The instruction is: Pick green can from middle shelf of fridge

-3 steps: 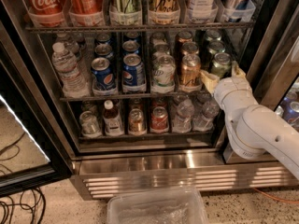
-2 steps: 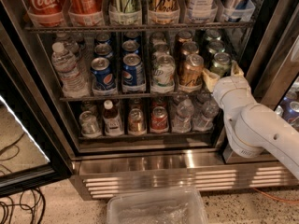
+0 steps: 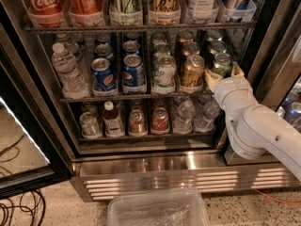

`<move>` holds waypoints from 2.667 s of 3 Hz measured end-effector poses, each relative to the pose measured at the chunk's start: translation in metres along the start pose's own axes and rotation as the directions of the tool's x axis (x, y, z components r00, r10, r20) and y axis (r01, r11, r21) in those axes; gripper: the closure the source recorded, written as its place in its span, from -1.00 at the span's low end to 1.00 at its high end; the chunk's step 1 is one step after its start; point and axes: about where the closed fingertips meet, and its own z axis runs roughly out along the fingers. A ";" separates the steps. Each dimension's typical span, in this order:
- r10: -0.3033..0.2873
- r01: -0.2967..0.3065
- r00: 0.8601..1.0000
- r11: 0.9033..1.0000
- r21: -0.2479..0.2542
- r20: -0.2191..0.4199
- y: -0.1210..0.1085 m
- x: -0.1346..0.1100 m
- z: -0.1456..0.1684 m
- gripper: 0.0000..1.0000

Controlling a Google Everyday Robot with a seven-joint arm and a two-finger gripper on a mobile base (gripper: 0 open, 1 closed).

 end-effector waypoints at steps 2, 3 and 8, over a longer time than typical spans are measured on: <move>0.092 -0.083 0.986 0.994 -0.065 0.141 -0.017 -0.053 -0.005 1.00; 0.156 -0.121 0.961 0.979 -0.162 0.226 -0.013 -0.085 -0.018 1.00; 0.251 -0.219 0.968 0.816 -0.535 -0.015 0.016 -0.076 -0.083 1.00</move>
Offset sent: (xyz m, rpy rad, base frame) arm -0.0165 0.0055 0.1025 0.1501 -0.2291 0.2093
